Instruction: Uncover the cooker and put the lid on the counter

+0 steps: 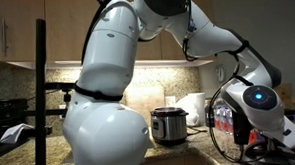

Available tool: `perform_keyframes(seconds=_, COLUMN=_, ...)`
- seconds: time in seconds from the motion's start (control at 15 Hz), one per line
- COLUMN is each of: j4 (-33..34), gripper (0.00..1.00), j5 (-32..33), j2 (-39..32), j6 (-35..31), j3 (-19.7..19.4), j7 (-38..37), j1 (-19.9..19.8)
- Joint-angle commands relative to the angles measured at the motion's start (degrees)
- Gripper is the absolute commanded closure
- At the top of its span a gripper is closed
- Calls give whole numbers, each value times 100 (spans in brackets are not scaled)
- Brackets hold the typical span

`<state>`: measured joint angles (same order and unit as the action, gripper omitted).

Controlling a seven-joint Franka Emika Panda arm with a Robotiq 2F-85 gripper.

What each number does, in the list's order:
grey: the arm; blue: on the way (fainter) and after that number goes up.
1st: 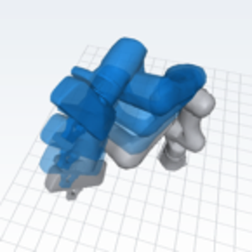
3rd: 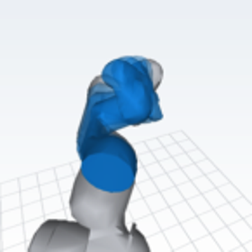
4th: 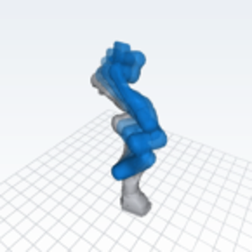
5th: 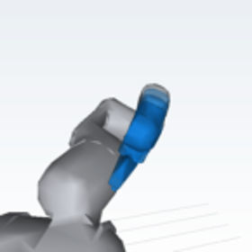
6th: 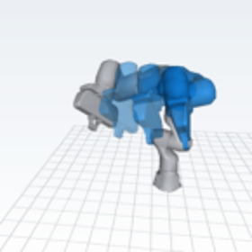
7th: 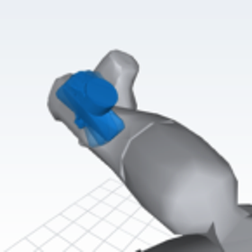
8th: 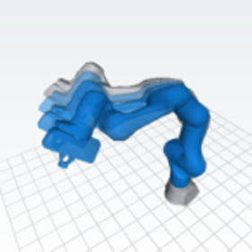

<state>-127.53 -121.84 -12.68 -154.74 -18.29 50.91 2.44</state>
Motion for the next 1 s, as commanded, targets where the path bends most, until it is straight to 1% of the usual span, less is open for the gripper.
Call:
perform_keyframes(seconds=0.0, j4=-64, gripper=5, j5=915, j2=331, j6=-226, j3=272, j7=-673, j1=-323)
perform_keyframes(seconds=0.07, j4=-39, gripper=1, j5=1083, j2=293, j6=-251, j3=338, j7=-882, j1=-357)
perform_keyframes(seconds=0.13, j4=-60, gripper=0, j5=1236, j2=265, j6=-181, j3=211, j7=-1129, j1=-187)
perform_keyframes(seconds=0.33, j4=-10, gripper=0, j5=1498, j2=205, j6=-140, j3=372, j7=-1647, j1=-64)
perform_keyframes(seconds=0.4, j4=-35, gripper=0, j5=1704, j2=229, j6=-83, j3=424, j7=-1893, j1=-35)
perform_keyframes(seconds=0.47, j4=-145, gripper=0, j5=2200, j2=358, j6=-13, j3=676, j7=-2310, j1=-241)
perform_keyframes(seconds=0.53, j4=-256, gripper=0, j5=2691, j2=494, j6=18, j3=705, j7=-2638, j1=-260)
perform_keyframes(seconds=0.73, j4=-858, gripper=0, j5=4220, j2=1224, j6=277, j3=679, j7=-3475, j1=-453)
perform_keyframes(seconds=0.8, j4=-940, gripper=0, j5=4716, j2=1414, j6=395, j3=649, j7=-3718, j1=-542)
perform_keyframes(seconds=0.93, j4=-1146, gripper=0, j5=5693, j2=1886, j6=847, j3=599, j7=-4086, j1=-774)
